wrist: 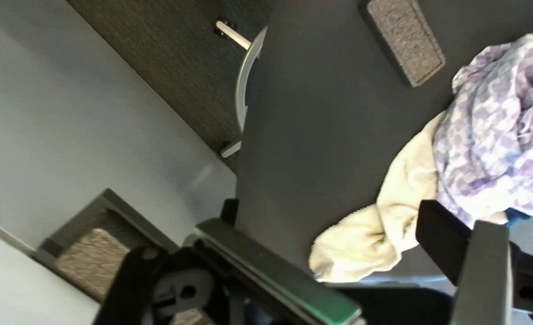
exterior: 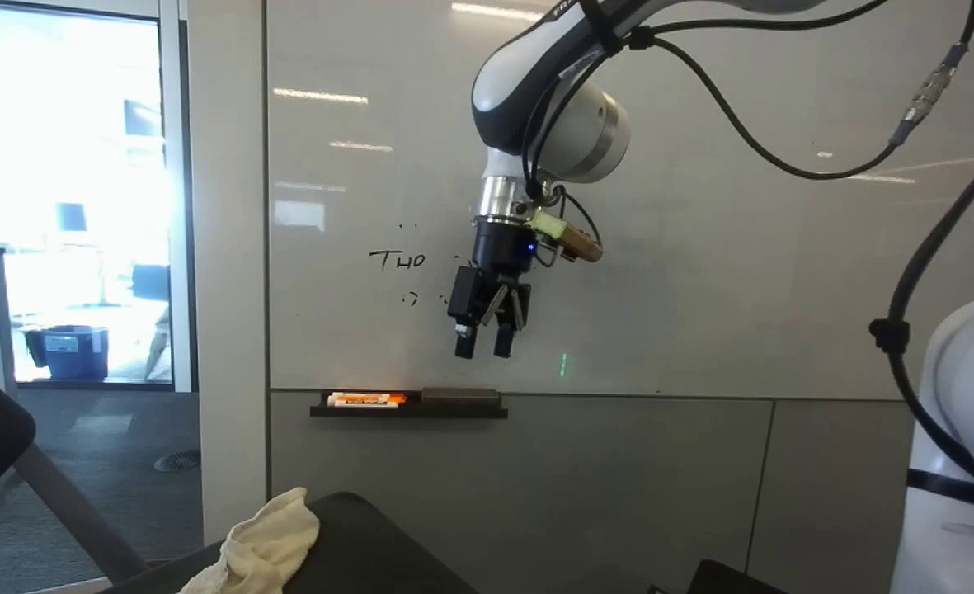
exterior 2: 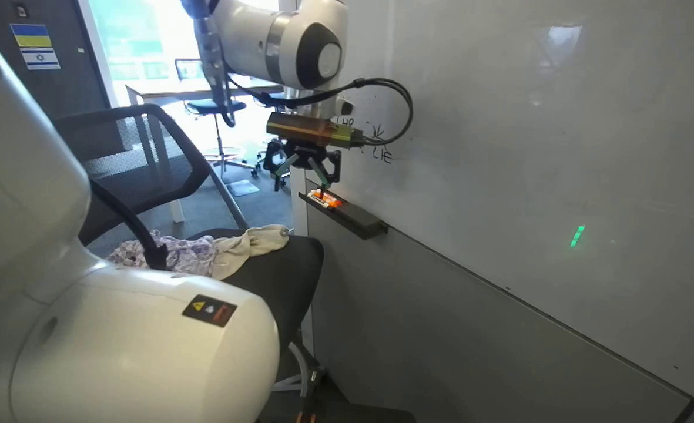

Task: Use the eraser to wipe the writings off the whiteboard

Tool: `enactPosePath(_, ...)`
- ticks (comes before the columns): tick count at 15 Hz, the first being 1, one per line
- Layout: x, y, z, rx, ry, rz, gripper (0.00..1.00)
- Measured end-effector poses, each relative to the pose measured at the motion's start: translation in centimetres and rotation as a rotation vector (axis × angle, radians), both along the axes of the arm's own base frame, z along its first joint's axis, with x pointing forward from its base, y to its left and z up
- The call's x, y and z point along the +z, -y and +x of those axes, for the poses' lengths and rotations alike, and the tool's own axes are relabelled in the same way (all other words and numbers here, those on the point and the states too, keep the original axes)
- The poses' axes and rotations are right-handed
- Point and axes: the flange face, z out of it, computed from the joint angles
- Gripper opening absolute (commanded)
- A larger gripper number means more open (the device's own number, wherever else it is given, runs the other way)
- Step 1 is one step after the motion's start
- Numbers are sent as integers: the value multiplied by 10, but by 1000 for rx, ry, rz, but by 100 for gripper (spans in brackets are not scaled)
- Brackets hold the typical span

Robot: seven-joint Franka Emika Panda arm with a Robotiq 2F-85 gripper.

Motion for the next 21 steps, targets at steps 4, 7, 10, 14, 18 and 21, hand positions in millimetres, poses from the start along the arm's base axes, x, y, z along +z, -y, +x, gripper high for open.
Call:
enactPosePath(4, -32, -74, -26, 154, 45, -39, 100)
enactPosePath(7, -66, -115, -50, 250, 104, -69, 100)
enactPosePath(10, -98, -145, -77, 342, 99, -90, 100)
enactPosePath(14, -122, -177, -89, 447, 45, -106, 100)
enactPosePath(18, -149, -192, -100, 535, -21, -128, 100)
enactPosePath(21, -173, -191, -105, 592, -77, -140, 100)
